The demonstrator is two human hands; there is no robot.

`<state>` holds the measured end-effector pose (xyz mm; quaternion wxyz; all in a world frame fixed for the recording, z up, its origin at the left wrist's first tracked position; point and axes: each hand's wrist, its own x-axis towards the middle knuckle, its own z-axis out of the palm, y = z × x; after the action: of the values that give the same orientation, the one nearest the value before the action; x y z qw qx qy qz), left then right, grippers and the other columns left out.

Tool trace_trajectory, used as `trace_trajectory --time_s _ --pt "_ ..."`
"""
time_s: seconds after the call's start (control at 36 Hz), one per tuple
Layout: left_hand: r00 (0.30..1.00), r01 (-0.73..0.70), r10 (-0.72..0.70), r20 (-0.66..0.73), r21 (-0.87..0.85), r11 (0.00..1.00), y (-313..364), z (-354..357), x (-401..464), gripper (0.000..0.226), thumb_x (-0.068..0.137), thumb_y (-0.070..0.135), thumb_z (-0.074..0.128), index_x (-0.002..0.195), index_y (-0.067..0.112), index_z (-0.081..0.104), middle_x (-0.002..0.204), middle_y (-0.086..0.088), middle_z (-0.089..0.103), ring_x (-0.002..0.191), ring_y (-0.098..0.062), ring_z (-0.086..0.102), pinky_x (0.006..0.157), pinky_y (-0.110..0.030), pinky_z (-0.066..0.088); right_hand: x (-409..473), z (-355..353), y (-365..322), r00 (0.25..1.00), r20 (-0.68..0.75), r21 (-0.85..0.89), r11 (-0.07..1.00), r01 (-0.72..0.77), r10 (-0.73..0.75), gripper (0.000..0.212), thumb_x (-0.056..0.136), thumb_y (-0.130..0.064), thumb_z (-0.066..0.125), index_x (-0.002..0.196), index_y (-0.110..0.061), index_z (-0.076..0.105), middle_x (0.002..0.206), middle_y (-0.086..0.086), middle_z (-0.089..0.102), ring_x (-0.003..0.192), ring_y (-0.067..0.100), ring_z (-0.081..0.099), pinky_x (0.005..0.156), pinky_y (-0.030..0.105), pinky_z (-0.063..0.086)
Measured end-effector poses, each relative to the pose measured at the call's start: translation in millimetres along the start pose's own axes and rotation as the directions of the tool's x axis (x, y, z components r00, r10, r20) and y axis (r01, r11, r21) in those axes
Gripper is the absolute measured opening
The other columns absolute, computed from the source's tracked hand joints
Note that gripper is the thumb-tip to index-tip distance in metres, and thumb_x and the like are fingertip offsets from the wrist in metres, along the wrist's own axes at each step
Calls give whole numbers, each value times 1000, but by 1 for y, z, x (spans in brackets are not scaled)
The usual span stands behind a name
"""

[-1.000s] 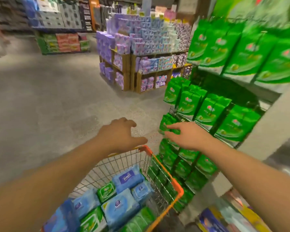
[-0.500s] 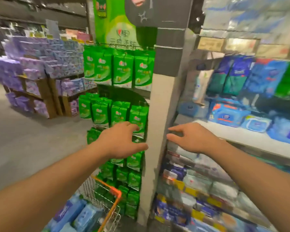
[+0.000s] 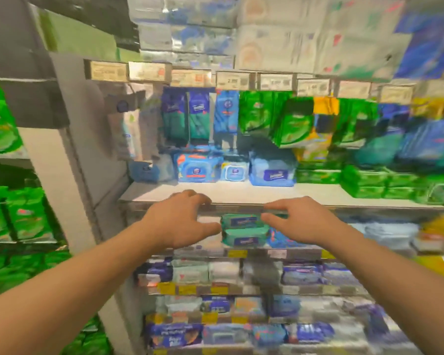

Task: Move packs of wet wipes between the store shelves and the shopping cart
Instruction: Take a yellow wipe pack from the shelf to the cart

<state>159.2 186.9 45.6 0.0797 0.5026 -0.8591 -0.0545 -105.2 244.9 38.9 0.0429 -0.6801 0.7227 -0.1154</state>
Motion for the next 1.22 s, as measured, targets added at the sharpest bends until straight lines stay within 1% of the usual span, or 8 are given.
trace_trajectory --time_s 0.53,0.69,0.81,0.89,0.97,1.06,1.14,1.22 --pt "975 -220 220 -18 -48 974 64 16 149 69 78 78 52 139 45 43 148 17 41 134 -15 44 102 -40 44 43 -12 120 964 -20 10 964 -266 266 57 90 -71 51 137 -40 62 141 -7 62 132 17 55 107 30 43" --pt "971 -240 236 -45 -119 964 50 17 205 74 71 83 46 135 46 46 143 16 46 130 -15 50 104 -41 45 80 -23 127 946 -59 12 947 -320 320 51 94 -66 52 139 -43 59 103 -1 76 104 14 66 77 24 39" --pt "965 -261 254 -63 -166 951 45 19 235 80 65 86 41 132 45 49 137 16 50 126 -13 52 104 -41 46 98 -26 129 939 -99 2 944 -331 329 51 93 -67 53 139 -46 58 129 -7 70 116 14 64 81 24 41" --pt "965 -263 254 -70 -219 940 46 19 253 82 64 86 41 134 44 48 139 16 50 127 -13 51 105 -42 45 109 -27 135 938 -113 15 945 -327 327 50 93 -67 52 137 -45 60 110 -3 77 93 8 68 80 26 46" --pt "964 -267 255 -77 -300 916 49 22 268 75 75 78 53 140 40 46 145 13 48 125 -13 53 106 -39 44 123 -30 140 918 -258 132 952 -276 302 45 93 -56 60 131 -34 68 119 -6 75 102 9 69 91 23 47" --pt "965 -263 238 -111 -438 860 56 25 283 79 79 71 61 146 32 43 147 10 48 133 -10 47 111 -35 39 143 -38 141 828 -443 344 918 -198 345 33 92 -42 67 121 -29 73 102 -12 74 94 -2 64 86 10 39" --pt "972 -234 187 -142 -579 781 69 25 294 78 86 61 64 152 31 36 151 7 43 138 -11 41 115 -34 33 163 -49 144 761 -515 543 837 -66 394 28 94 -39 67 121 -32 67 97 -21 70 93 -7 64 95 24 48" --pt "981 -192 132 -140 -679 708 84 24 306 83 87 65 58 157 32 26 161 8 30 147 -10 28 121 -38 24 188 -58 143 786 -479 674 737 44 391 47 96 -39 65 139 -25 54 122 -9 68 111 0 62 105 32 46"
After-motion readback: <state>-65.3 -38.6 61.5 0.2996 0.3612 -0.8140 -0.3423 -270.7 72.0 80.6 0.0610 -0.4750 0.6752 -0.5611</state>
